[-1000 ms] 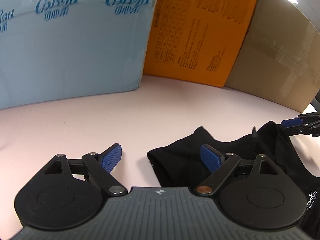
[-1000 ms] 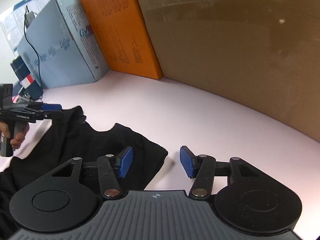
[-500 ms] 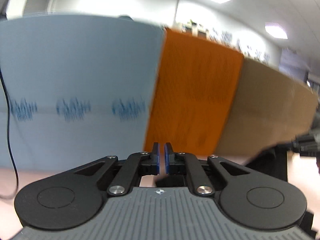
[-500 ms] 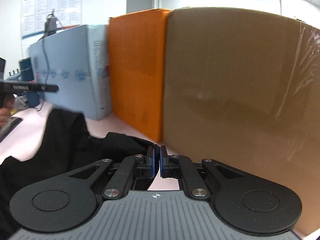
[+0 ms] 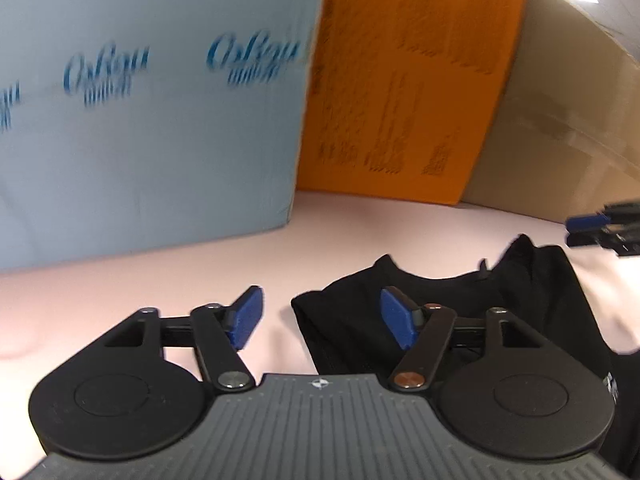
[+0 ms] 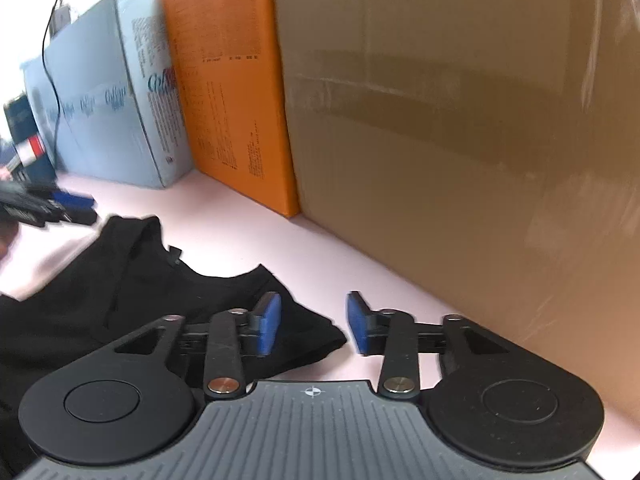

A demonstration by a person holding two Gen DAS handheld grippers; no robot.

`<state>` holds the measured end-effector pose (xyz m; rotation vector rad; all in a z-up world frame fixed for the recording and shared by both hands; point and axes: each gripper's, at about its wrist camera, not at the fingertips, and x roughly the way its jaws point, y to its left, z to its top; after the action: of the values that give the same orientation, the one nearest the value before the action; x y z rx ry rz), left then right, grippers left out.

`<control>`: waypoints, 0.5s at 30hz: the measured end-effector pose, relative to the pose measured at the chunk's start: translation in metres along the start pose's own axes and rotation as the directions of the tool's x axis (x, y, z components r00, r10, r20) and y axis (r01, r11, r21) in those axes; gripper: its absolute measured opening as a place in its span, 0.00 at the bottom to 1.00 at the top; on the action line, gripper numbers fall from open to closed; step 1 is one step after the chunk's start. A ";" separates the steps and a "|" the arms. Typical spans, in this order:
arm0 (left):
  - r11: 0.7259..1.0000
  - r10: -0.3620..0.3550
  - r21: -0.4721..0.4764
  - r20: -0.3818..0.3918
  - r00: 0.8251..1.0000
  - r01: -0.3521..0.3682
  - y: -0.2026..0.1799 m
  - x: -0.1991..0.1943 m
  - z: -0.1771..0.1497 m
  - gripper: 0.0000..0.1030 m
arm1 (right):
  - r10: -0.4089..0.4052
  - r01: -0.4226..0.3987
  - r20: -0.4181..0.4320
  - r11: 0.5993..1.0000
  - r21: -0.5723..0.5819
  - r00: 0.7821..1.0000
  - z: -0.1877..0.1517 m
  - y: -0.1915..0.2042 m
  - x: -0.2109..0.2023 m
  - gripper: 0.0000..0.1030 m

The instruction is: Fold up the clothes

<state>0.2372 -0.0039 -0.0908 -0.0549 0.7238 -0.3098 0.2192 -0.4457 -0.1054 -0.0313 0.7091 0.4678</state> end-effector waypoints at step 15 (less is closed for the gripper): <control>0.996 0.049 -0.084 0.120 0.992 -0.039 0.011 0.003 0.016 0.09 | -0.047 0.051 0.041 0.995 -0.090 0.998 0.025 0.026 0.029 0.06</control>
<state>0.2521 0.0044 -0.0826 -0.1342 0.6152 -0.2330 0.2432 -0.4061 -0.1014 -0.1242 0.6475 0.4523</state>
